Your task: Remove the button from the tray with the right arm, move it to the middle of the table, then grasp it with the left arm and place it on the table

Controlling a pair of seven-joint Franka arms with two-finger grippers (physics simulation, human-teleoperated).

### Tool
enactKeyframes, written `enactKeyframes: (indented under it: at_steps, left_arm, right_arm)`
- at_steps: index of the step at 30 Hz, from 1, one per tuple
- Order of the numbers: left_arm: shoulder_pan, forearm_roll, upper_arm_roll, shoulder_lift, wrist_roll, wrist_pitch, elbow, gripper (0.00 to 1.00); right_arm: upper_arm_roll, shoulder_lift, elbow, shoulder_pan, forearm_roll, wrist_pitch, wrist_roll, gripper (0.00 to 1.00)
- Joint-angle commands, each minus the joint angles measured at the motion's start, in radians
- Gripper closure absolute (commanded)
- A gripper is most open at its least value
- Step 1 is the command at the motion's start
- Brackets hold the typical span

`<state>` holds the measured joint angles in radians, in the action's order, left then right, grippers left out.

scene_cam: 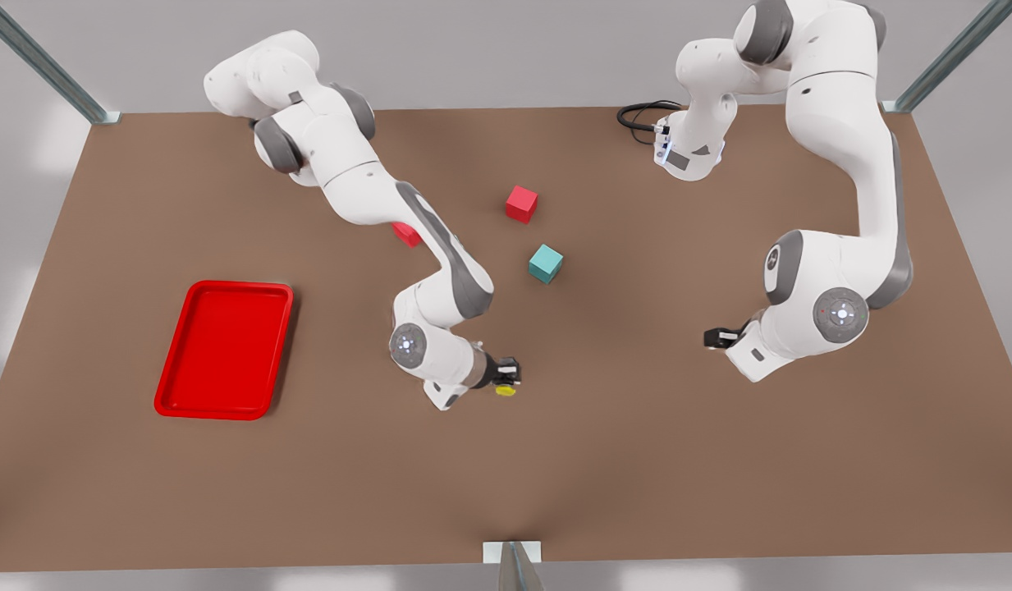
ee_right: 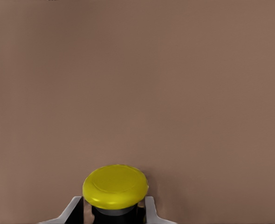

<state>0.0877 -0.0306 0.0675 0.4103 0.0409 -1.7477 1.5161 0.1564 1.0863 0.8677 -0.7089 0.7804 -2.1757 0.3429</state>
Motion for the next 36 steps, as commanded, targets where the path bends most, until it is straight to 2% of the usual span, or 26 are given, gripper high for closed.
enactKeyframes:
  at_steps: [1,3,6,8,9,11,12,13,14,16,17,18,19,21,22,24,25,26,28,31,36]
  left_arm:
    - [0.000,-0.017,0.000,-0.002,0.005,0.024,-0.001,0.00]
    - [-0.006,-0.018,0.000,-0.002,0.005,0.030,-0.001,0.00]
    - [-0.005,-0.018,0.000,-0.002,0.005,0.030,-0.002,0.00]
    - [0.007,-0.017,0.002,0.002,0.048,0.025,-0.008,0.00]
    - [0.004,-0.017,0.002,0.005,0.051,0.017,-0.010,0.00]
    - [0.023,-0.055,0.005,0.013,0.239,0.014,-0.013,0.00]
    - [0.035,-0.051,0.009,0.016,0.485,0.016,-0.022,0.00]
    - [0.046,-0.051,0.009,0.048,0.769,0.013,-0.077,0.00]
    - [0.047,-0.052,0.009,0.067,0.891,-0.024,-0.100,0.00]
    - [0.047,-0.054,0.005,0.137,1.136,-0.101,-0.171,0.00]
    - [0.046,-0.055,0.000,0.173,1.233,-0.101,-0.228,0.00]
    - [0.044,-0.058,-0.001,0.189,1.395,-0.099,-0.263,0.00]
    - [0.050,-0.060,-0.005,0.189,1.499,-0.092,-0.263,0.00]
    - [0.076,-0.113,-0.028,0.194,1.553,-0.079,-0.267,0.00]
    - [0.119,-0.132,-0.029,0.199,1.622,-0.062,-0.271,0.00]
    - [0.119,-0.117,-0.025,0.350,1.646,-0.170,-0.386,0.00]
    - [0.110,-0.117,-0.031,0.377,1.669,-0.219,-0.387,0.00]
    - [0.096,-0.117,-0.031,0.389,1.705,-0.254,-0.387,0.00]
    - [0.098,-0.117,-0.077,0.413,1.754,-0.294,-0.389,0.00]
    - [0.109,-0.117,-0.078,0.416,1.896,-0.294,-0.389,0.00]
    - [0.106,-0.123,-0.074,0.429,1.806,-0.282,-0.344,0.00]
  right_arm:
    - [-0.009,0.103,-0.145,-0.070,0.379,-0.210,0.565,0.00]
    - [-0.009,0.106,-0.193,-0.067,0.461,-0.234,0.570,0.00]
    - [0.000,0.104,-0.188,-0.043,0.459,-0.226,0.564,0.00]
    - [0.061,0.093,-0.164,0.015,0.436,-0.159,0.556,0.00]
    - [0.075,0.058,-0.106,0.045,0.349,-0.135,0.557,0.00]
    - [0.066,-0.181,0.215,0.134,0.037,0.042,0.554,0.00]
    - [0.063,-0.292,0.364,0.181,-0.102,0.099,0.527,0.00]
    - [0.043,-0.462,0.586,0.241,-0.253,0.106,0.335,0.00]
    - [0.043,-0.601,0.734,0.296,-0.391,0.129,0.216,0.00]
    - [0.043,-0.827,0.939,0.419,-0.628,0.159,0.105,0.00]
    - [0.051,-0.901,1.018,0.483,-0.704,0.168,-0.192,0.00]
    - [0.052,-0.930,1.019,0.549,-0.771,0.241,-0.410,0.00]
    - [0.054,-0.948,1.018,0.592,-0.776,0.252,-0.473,0.00]
    - [0.046,-0.957,0.982,0.621,-0.779,0.284,-0.466,0.00]
    - [0.049,-0.944,0.874,0.632,-0.779,0.420,-0.469,0.00]
    - [0.043,-0.951,0.789,0.646,-0.774,0.537,-0.467,0.00]
    - [0.003,-0.953,0.764,0.670,-0.767,0.562,-0.464,0.00]
    - [-0.107,-0.950,0.726,0.772,-0.765,0.580,-0.464,0.00]
    - [-0.129,-0.942,0.698,0.744,-0.764,0.583,-0.460,0.00]
    - [-0.135,-0.862,0.642,0.703,-0.767,0.573,-0.427,0.00]
    - [-0.135,-0.856,0.591,0.703,-0.779,0.611,-0.430,0.00]
